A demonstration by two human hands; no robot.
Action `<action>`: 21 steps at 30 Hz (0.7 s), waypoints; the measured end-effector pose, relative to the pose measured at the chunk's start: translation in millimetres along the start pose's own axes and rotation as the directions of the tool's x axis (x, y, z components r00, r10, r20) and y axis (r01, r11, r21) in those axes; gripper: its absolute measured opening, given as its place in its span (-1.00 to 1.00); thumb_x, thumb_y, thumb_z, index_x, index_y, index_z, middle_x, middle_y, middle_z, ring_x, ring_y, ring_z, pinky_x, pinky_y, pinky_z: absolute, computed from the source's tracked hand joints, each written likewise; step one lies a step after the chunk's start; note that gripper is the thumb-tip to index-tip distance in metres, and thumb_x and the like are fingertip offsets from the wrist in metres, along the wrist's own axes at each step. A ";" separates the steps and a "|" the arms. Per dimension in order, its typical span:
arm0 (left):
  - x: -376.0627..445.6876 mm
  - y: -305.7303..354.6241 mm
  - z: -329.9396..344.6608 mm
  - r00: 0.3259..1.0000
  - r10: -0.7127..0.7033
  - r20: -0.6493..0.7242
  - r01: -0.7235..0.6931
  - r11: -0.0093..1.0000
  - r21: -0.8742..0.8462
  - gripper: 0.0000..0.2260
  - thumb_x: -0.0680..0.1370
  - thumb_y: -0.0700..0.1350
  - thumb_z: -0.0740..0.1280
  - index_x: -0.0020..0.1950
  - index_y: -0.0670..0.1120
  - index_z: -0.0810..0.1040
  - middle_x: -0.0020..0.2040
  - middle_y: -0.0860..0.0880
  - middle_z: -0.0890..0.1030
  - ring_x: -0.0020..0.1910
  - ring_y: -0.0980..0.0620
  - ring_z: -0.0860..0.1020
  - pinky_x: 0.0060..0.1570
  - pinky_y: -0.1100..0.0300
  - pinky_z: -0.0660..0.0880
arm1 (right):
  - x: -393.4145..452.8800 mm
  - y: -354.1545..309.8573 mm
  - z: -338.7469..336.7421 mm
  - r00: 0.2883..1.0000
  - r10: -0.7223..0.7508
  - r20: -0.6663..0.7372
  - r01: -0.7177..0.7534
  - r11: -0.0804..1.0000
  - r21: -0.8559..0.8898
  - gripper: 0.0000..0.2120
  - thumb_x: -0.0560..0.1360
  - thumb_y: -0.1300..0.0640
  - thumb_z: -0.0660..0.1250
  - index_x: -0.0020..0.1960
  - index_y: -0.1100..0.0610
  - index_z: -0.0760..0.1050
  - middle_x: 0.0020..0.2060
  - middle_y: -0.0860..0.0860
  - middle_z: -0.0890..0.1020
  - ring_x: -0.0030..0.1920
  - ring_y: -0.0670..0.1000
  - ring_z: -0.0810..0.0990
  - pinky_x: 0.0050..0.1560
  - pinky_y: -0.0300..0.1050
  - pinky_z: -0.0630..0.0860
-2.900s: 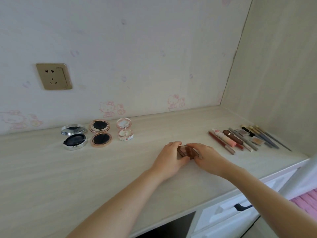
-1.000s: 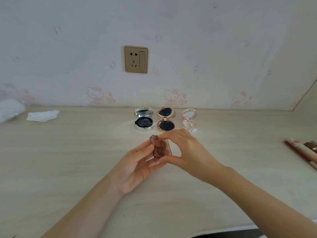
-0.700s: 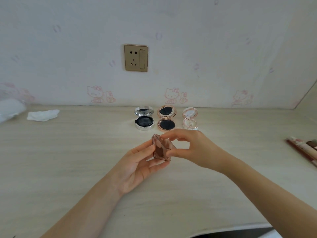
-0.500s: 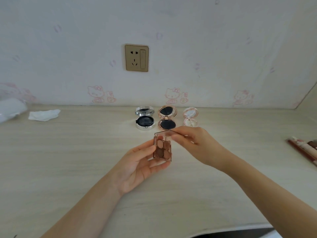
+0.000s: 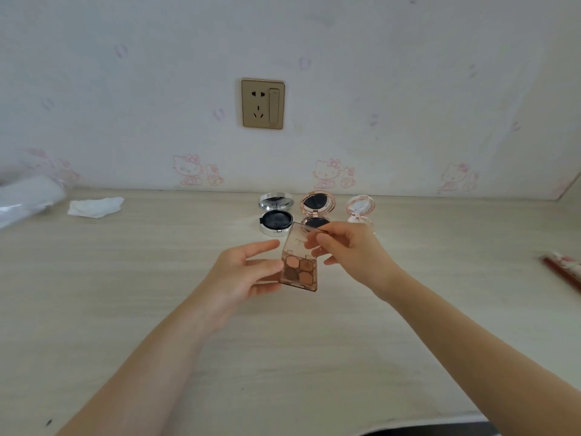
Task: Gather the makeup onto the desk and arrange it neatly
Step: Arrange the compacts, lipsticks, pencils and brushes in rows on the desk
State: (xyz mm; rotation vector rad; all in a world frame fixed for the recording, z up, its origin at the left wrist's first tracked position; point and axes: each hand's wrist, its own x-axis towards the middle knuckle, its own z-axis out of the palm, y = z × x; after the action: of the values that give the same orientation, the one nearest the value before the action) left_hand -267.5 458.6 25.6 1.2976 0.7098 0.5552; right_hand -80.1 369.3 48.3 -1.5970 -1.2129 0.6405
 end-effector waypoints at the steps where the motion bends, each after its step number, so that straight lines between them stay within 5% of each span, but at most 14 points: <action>1: 0.7 0.2 -3.8 0.999 0.035 -0.026 -0.032 0.994 0.100 -0.67 0.49 -0.23 0.41 0.23 -0.01 0.54 -0.06 -0.08 0.71 -0.05 -0.02 0.67 -0.01 0.12 0.61 | 1.2 1.3 3.1 1.000 0.017 0.003 -0.017 1.000 -0.006 -0.81 0.58 0.23 0.23 -0.07 0.06 0.60 -0.18 -0.05 0.71 -0.20 -0.12 0.67 -0.19 -0.23 0.57; 6: 4.0 -1.5 -16.7 0.987 0.158 0.028 -0.150 0.848 0.508 -0.69 0.43 -0.01 0.49 0.15 0.11 0.59 -0.06 0.15 0.70 -0.05 0.31 0.61 0.01 0.28 0.46 | 5.8 8.0 16.6 0.996 0.083 0.015 -0.083 0.996 -0.045 -0.81 0.58 0.21 0.22 -0.07 0.05 0.59 -0.18 -0.07 0.71 -0.16 -0.07 0.68 -0.24 -0.25 0.55; 10: 6.6 -5.8 -26.7 0.975 0.210 0.077 -0.201 0.671 0.714 -0.48 0.30 0.12 0.55 0.23 0.12 0.57 0.16 0.24 0.58 0.16 0.29 0.50 0.21 0.25 0.42 | 8.9 11.7 26.4 0.992 0.128 0.018 -0.127 0.990 -0.060 -0.82 0.57 0.21 0.22 -0.07 0.05 0.59 -0.17 -0.06 0.71 -0.16 -0.06 0.67 -0.26 -0.23 0.51; 16: 8.2 -14.4 -33.3 0.891 0.441 0.106 -0.362 0.553 0.750 -0.63 0.20 0.01 0.63 -0.03 0.10 0.67 0.08 0.26 0.57 0.19 0.31 0.44 0.18 0.51 0.26 | 13.8 12.3 31.3 0.991 0.134 0.023 -0.131 0.985 -0.109 -0.84 0.57 0.20 0.24 -0.07 0.06 0.59 -0.15 -0.03 0.71 -0.20 -0.10 0.63 -0.29 -0.22 0.48; 21: 11.6 -20.6 -37.1 0.870 0.474 0.135 -0.404 0.529 0.747 -0.70 0.19 -0.05 0.64 -0.12 0.03 0.70 -0.02 0.24 0.62 0.14 0.25 0.48 0.17 0.45 0.31 | 17.1 12.9 32.4 0.994 0.099 0.042 -0.091 0.983 -0.162 -0.85 0.57 0.20 0.24 -0.02 0.12 0.60 -0.12 0.02 0.71 -0.12 0.02 0.67 -0.28 -0.28 0.44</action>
State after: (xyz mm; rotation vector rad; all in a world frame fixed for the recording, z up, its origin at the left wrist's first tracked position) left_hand -287.6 487.6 -0.8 2.3179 0.7055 0.7631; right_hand -96.1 397.5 26.9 -1.7912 -1.2569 0.6598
